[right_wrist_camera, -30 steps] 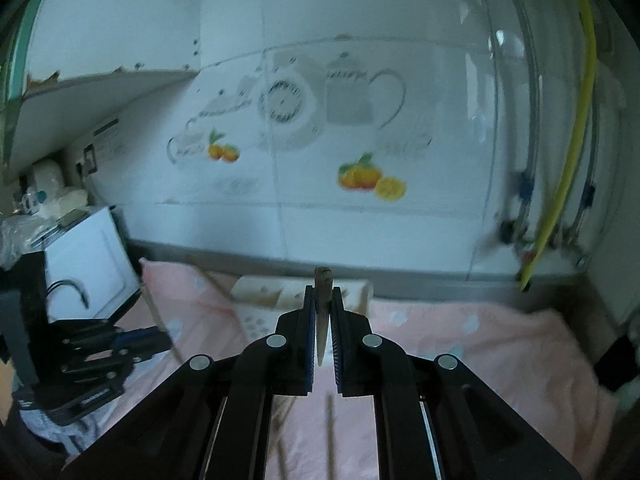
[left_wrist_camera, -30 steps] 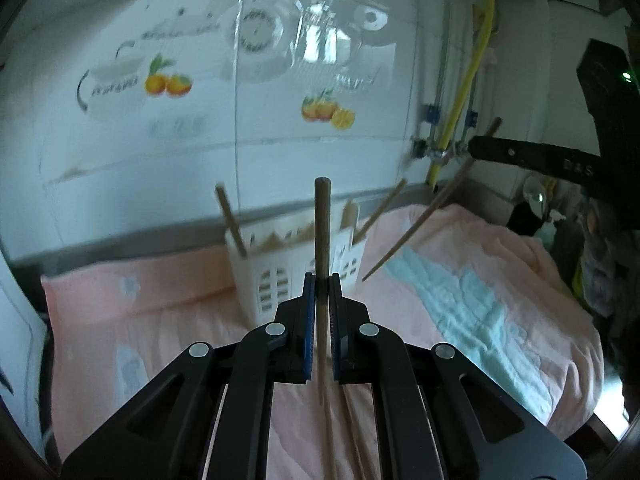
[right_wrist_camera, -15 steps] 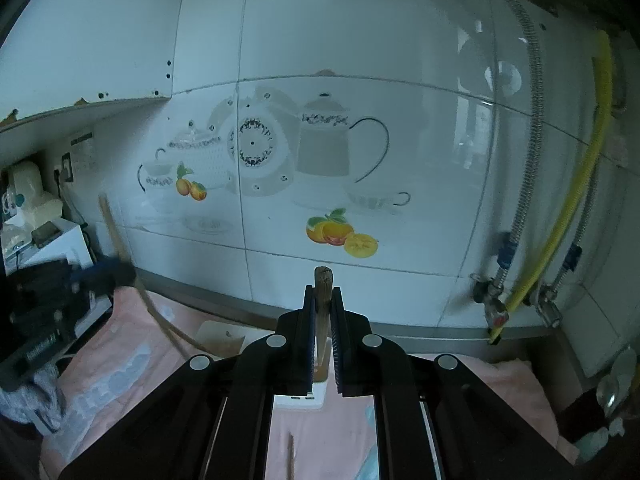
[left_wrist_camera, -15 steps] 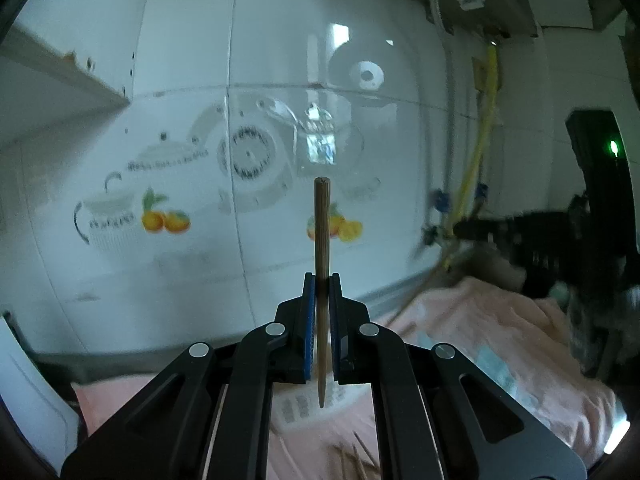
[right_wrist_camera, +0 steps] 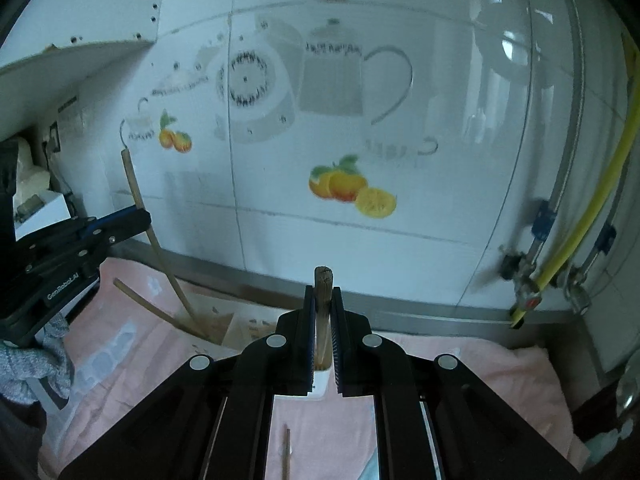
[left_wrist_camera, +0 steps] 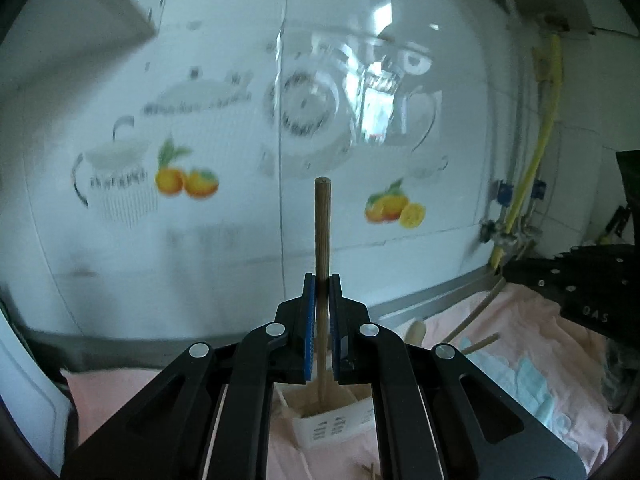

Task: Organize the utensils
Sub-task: 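Open the right tool to drop the chopstick into the holder while the left tool opens too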

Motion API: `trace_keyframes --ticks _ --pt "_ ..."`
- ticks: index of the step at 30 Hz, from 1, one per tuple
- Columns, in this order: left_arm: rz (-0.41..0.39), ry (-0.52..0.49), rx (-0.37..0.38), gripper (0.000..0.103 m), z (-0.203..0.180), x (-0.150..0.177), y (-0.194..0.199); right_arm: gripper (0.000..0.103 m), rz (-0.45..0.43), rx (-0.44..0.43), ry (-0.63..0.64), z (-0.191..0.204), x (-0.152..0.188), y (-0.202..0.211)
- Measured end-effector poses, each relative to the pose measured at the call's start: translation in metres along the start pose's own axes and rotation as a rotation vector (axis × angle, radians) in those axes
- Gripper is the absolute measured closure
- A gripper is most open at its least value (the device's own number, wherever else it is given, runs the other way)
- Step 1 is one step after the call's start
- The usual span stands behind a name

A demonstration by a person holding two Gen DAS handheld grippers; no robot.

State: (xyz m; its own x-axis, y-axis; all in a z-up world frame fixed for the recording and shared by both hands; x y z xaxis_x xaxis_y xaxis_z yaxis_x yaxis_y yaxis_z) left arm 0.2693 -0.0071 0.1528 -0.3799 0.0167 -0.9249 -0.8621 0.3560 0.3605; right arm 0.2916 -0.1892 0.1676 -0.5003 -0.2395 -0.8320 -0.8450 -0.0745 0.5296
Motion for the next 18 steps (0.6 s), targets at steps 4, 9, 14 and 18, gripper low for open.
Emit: trace_keyframes --ticks 4,9,14,18 --pt "0.038 0.023 0.001 0.097 0.006 0.011 -0.007 0.096 0.03 -0.002 -0.007 0.002 0.009 -0.014" --pt "0.04 0.007 0.0 0.093 0.002 0.014 -0.004 0.096 0.054 -0.007 -0.024 0.001 0.017 -0.025" --pt "0.02 -0.013 -0.007 0.076 -0.007 0.011 0.013 0.093 0.029 -0.01 -0.057 -0.006 0.018 -0.015" --pt "0.014 -0.015 0.005 0.07 -0.016 0.014 0.032 0.089 -0.01 -0.008 -0.072 -0.011 0.02 0.007"
Point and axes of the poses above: each gripper's, at about its wrist camera, not at the fingertips, and y roughly against the way its jaws point, z to its left, x to its underside, the point moved 3 cm from there along -y, roughly the way its jaws point, and after that the axes turned 14 degrees about x, right-handed, at the moved point
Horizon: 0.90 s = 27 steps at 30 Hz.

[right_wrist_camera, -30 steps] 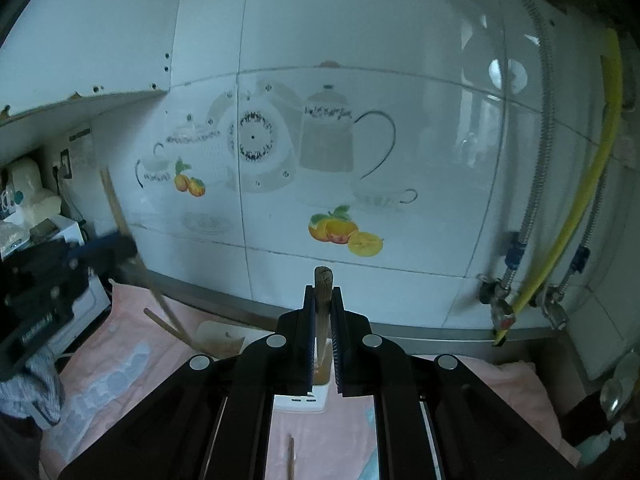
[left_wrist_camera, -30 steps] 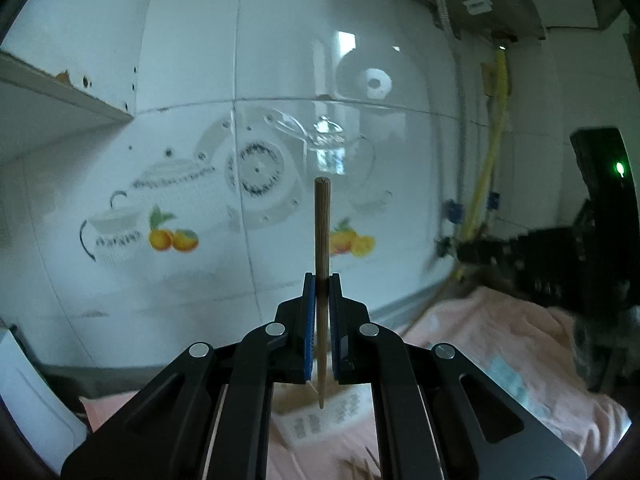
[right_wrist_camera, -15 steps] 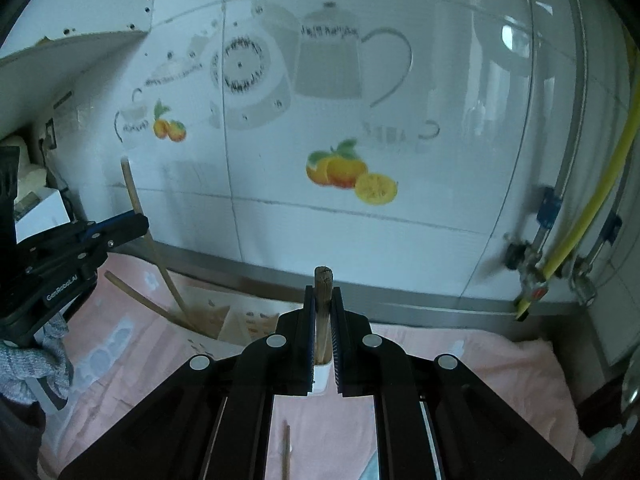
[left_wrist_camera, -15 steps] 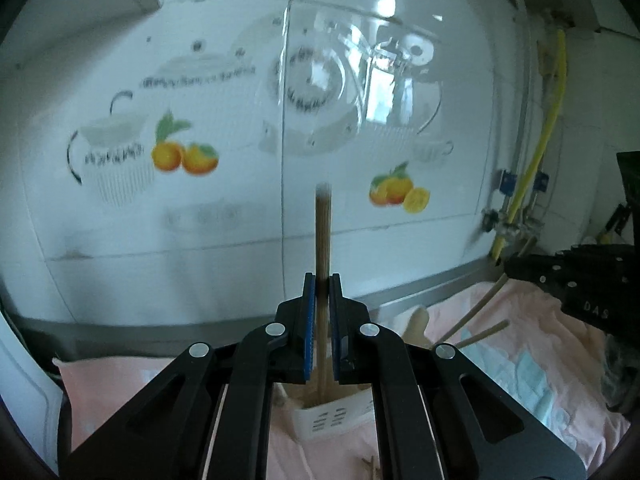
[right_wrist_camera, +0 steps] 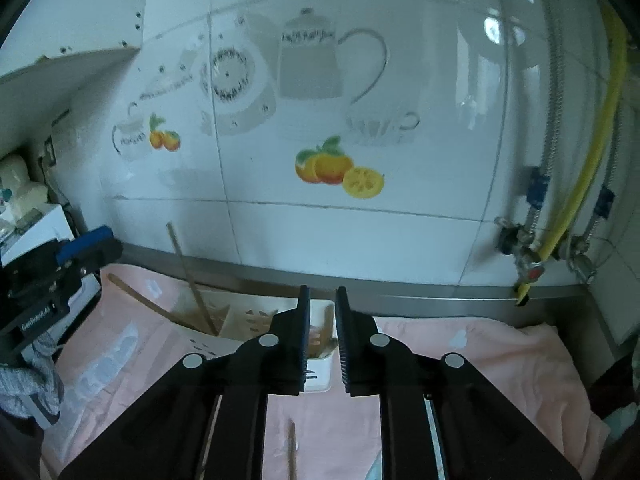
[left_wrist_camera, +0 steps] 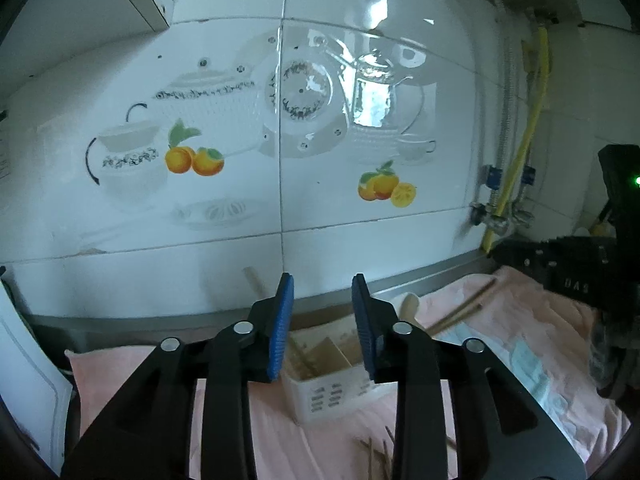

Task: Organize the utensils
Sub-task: 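Open the right tool to drop the chopstick into the holder while the left tool opens too, then reach down and grasp a third chopstick with the right tool while the left tool grasps one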

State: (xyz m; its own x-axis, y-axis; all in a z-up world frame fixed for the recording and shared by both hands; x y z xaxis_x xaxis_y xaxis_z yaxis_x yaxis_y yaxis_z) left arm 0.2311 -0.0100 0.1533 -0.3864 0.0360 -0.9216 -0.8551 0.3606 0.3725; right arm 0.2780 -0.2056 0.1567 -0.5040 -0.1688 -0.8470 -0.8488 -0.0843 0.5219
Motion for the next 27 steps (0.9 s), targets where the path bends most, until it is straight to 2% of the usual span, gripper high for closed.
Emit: trace_keyframes --ticks 3,9,15,20,25,27 --pt "-0.003 -0.019 -0.003 0.065 -0.009 0.01 0.018 0.082 -0.028 0.001 -0.001 -0.002 0.01 0.021" --pt "0.018 -0.004 0.024 0.061 -0.024 0.05 0.051 0.082 -0.016 -0.023 -0.013 -0.003 0.063 0.05" --pt "0.073 0.026 0.037 0.057 -0.033 0.103 0.067 0.082 0.065 -0.045 -0.032 0.002 0.138 0.054" --pt "0.125 0.075 0.034 0.056 -0.03 0.145 0.071 0.082 0.149 -0.026 -0.029 0.008 0.201 0.048" --pt "0.194 0.153 0.033 0.056 -0.019 0.19 0.07 0.082 0.217 -0.016 -0.04 0.008 0.244 0.042" --pt "0.21 0.159 0.025 0.056 -0.017 0.199 0.069 0.082 0.225 -0.013 -0.042 0.011 0.255 0.045"
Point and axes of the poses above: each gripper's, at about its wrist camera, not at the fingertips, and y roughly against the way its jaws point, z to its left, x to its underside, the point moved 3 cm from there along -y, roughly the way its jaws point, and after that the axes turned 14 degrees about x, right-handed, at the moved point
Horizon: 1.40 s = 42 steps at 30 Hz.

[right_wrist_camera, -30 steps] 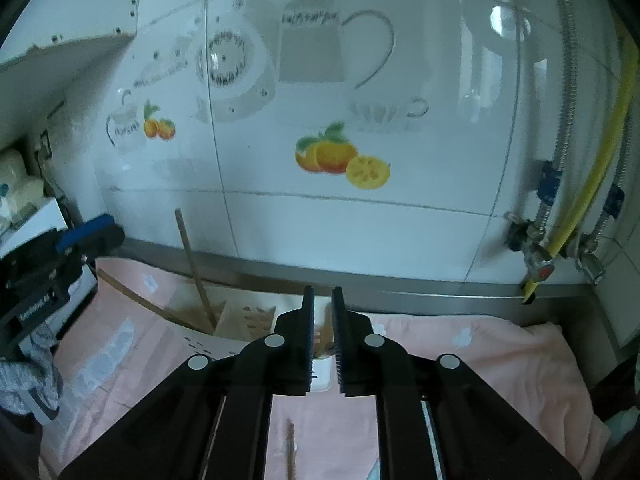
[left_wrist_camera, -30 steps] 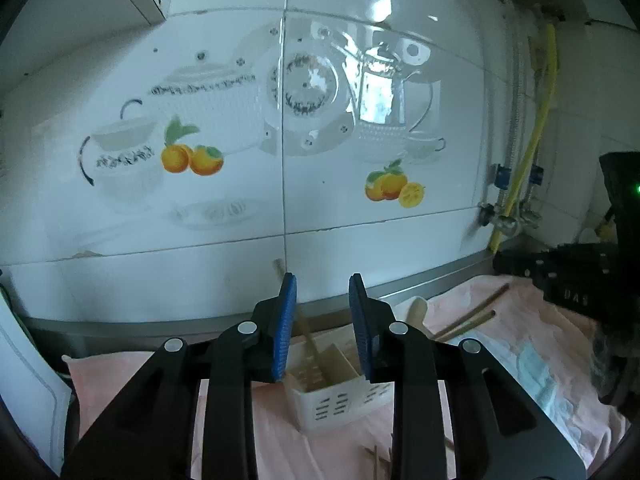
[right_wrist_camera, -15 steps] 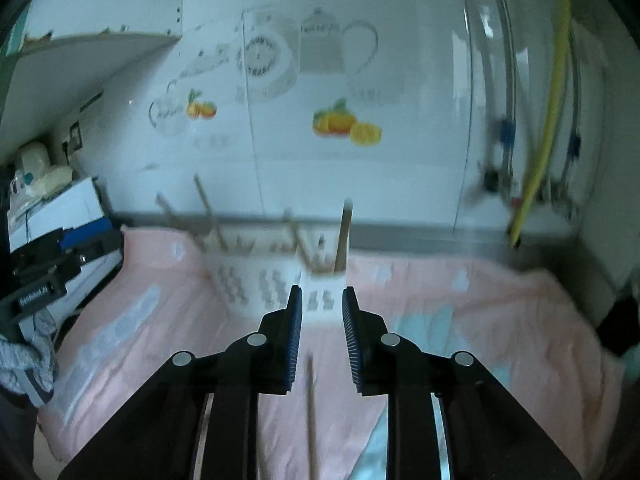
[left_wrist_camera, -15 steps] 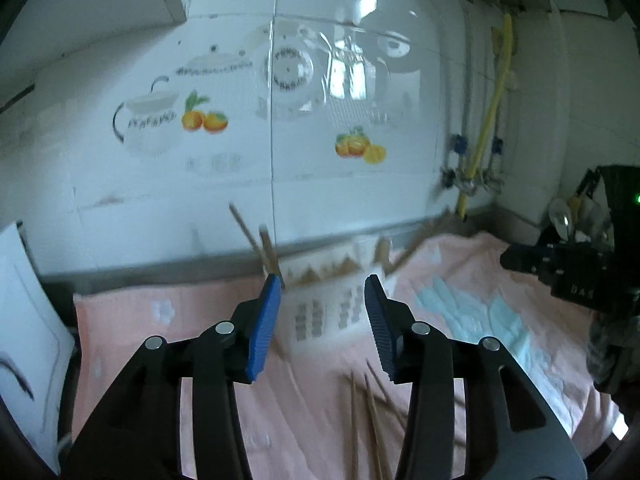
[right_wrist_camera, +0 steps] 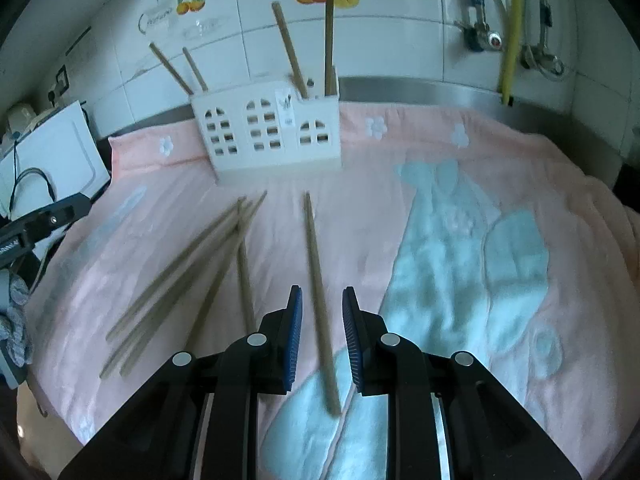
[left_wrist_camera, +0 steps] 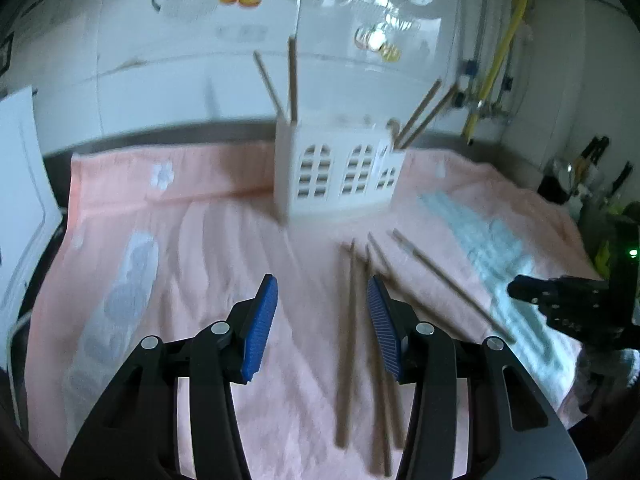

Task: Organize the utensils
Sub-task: 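Reach down and grasp a third chopstick with the right tool while the left tool grasps one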

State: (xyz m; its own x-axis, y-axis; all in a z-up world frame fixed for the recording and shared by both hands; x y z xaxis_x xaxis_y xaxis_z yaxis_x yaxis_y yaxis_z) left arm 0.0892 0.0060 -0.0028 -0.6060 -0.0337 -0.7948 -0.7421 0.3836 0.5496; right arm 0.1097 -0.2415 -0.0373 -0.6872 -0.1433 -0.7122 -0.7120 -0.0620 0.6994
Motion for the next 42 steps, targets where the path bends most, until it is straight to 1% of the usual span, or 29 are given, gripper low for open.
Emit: trace_keyframes --ticks 5,7,11,17,20,23,28,30,33,34,35,36,38,39,41,42 --pt "0.053 0.041 -0.006 0.056 0.01 0.027 -0.008 0.082 0.011 -0.042 -0.007 0.017 0.015 0.005" --pt "0.067 0.05 -0.007 0.056 0.011 0.033 -0.01 0.082 0.012 -0.07 -0.003 0.03 0.019 0.008" --pt "0.083 0.052 -0.011 0.056 0.012 0.043 -0.011 0.082 0.02 -0.11 0.016 0.053 0.021 0.007" --pt "0.1 0.058 0.001 0.056 0.01 0.052 -0.009 0.082 0.056 -0.172 0.025 0.086 0.025 -0.001" --pt "0.112 0.045 0.014 0.056 0.004 0.059 -0.007 0.082 0.083 -0.171 0.022 0.095 0.028 -0.009" --pt "0.123 0.033 0.029 0.056 -0.002 0.065 -0.005 0.083 0.101 -0.146 0.027 0.097 0.029 -0.015" --pt "0.143 0.008 0.055 0.056 -0.014 0.073 -0.005 0.087 0.109 -0.126 0.028 0.097 0.03 -0.018" --pt "0.156 0.001 0.081 0.056 -0.021 0.077 -0.007 0.092 0.108 -0.113 0.028 0.097 0.03 -0.018" --pt "0.172 -0.009 0.101 0.056 -0.028 0.082 -0.01 0.093 0.109 -0.11 0.017 0.094 0.031 -0.018" --pt "0.177 -0.017 0.109 0.058 -0.032 0.084 -0.011 0.093 0.107 -0.106 0.016 0.093 0.031 -0.017" --pt "0.181 -0.02 0.117 0.063 -0.035 0.086 -0.012 0.094 0.102 -0.096 0.016 0.091 0.031 -0.016" --pt "0.188 -0.022 0.128 0.065 -0.038 0.088 -0.014 0.094 0.098 -0.089 0.016 0.09 0.031 -0.015" --pt "0.2 -0.025 0.138 0.073 -0.041 0.091 -0.018 0.095 0.094 -0.088 0.009 0.086 0.032 -0.014" --pt "0.206 -0.023 0.14 0.074 -0.041 0.093 -0.021 0.095 0.092 -0.087 0.005 0.085 0.031 -0.013" --pt "0.215 -0.015 0.151 0.083 -0.04 0.095 -0.025 0.095 0.084 -0.088 -0.001 0.082 0.031 -0.01" --pt "0.219 -0.014 0.153 0.084 -0.04 0.096 -0.027 0.095 0.081 -0.087 -0.002 0.081 0.03 -0.009"
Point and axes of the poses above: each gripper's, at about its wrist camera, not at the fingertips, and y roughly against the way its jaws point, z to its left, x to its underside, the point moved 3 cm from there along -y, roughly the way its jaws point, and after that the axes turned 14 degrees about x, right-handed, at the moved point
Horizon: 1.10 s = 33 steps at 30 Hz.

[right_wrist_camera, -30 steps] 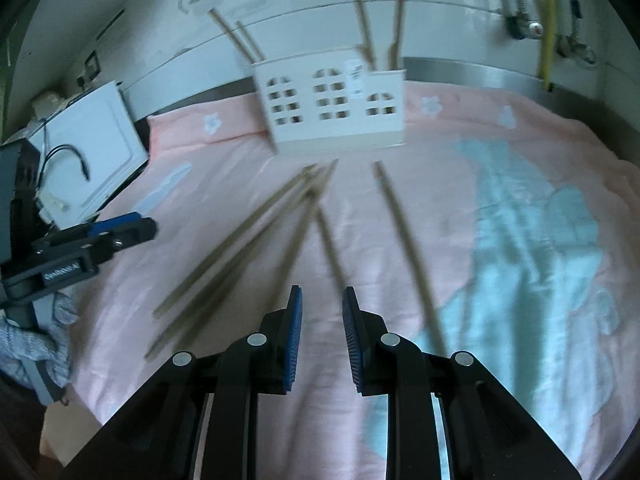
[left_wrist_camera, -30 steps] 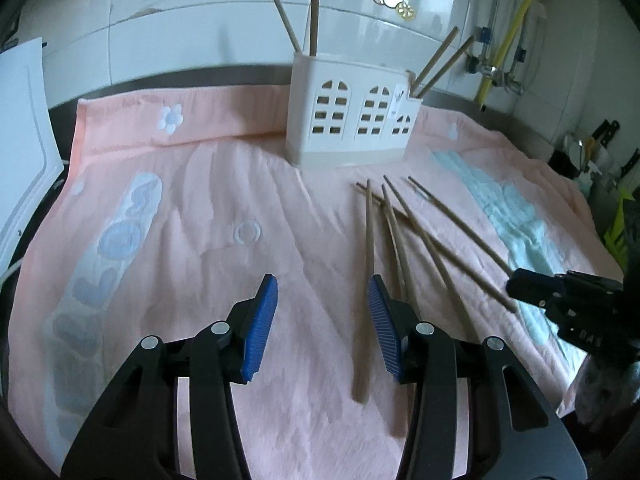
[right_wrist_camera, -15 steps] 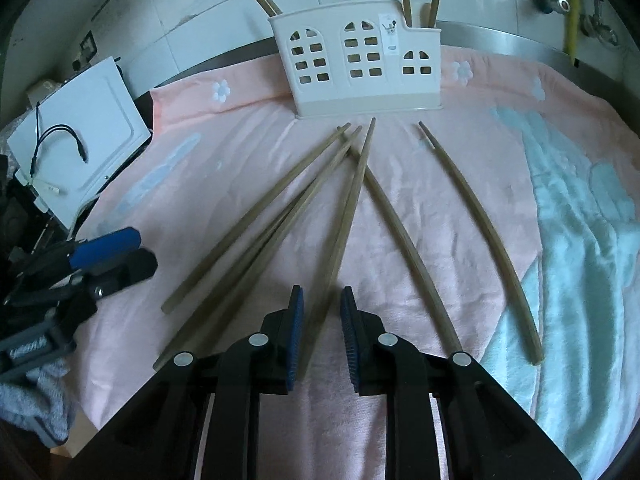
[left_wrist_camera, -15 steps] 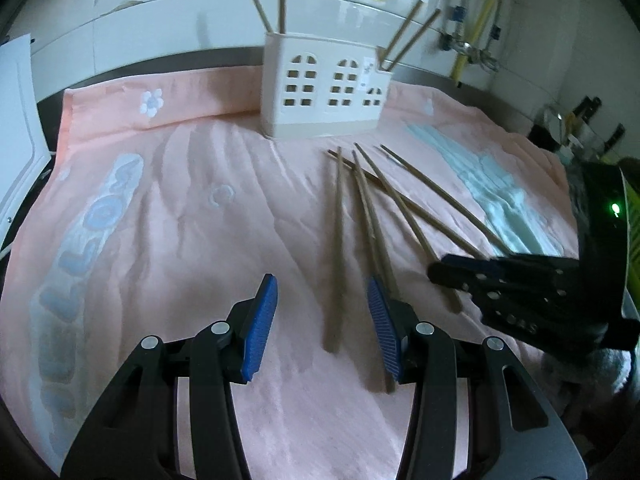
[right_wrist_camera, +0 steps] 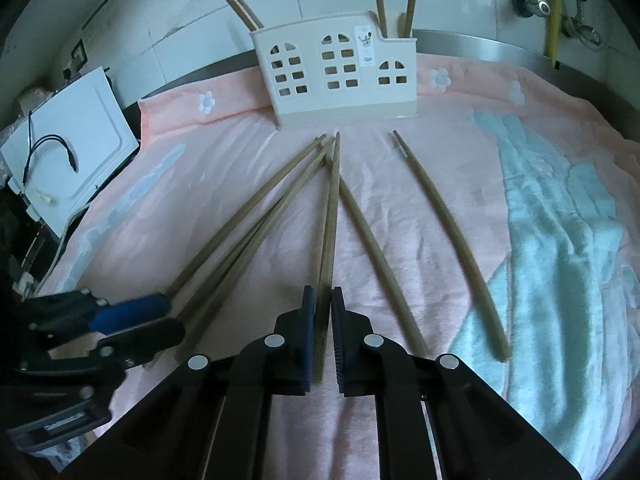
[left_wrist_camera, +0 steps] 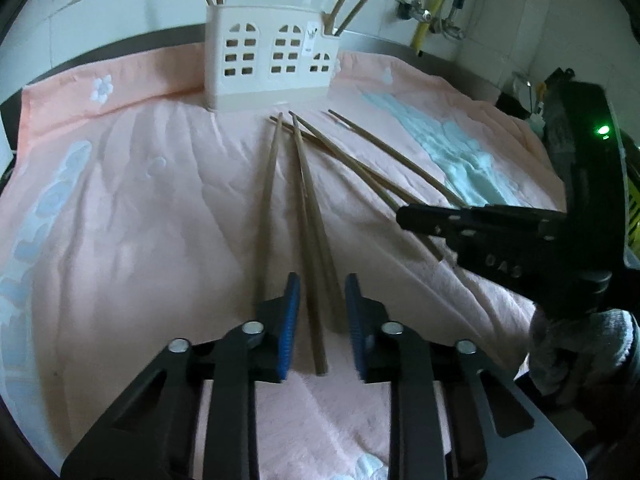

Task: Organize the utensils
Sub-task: 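Reach down and grasp a third chopstick with the right tool while the left tool grasps one, then lift the chopstick toward the holder with the right tool while the left tool lifts its own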

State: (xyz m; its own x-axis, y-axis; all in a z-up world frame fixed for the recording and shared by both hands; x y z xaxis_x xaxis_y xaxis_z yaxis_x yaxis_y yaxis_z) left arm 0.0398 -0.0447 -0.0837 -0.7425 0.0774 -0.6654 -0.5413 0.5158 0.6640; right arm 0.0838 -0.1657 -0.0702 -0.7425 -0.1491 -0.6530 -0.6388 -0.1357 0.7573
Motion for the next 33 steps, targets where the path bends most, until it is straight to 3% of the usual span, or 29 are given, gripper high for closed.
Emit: trace_keyframes --ticks 12,21,23,33 --pt "0.011 0.05 -0.032 0.09 0.015 0.0 -0.008 0.095 -0.041 -0.008 -0.014 -0.007 -0.004 0.013" --pt "0.009 0.029 -0.087 0.09 0.007 -0.006 -0.016 0.095 -0.08 -0.004 -0.027 -0.014 -0.012 0.029" --pt "0.002 0.042 -0.075 0.097 0.008 -0.007 -0.014 0.096 -0.099 -0.002 -0.031 -0.016 -0.016 0.035" --pt "-0.094 0.011 -0.068 0.097 0.004 -0.032 0.02 0.096 -0.194 -0.01 -0.047 -0.027 -0.041 0.068"
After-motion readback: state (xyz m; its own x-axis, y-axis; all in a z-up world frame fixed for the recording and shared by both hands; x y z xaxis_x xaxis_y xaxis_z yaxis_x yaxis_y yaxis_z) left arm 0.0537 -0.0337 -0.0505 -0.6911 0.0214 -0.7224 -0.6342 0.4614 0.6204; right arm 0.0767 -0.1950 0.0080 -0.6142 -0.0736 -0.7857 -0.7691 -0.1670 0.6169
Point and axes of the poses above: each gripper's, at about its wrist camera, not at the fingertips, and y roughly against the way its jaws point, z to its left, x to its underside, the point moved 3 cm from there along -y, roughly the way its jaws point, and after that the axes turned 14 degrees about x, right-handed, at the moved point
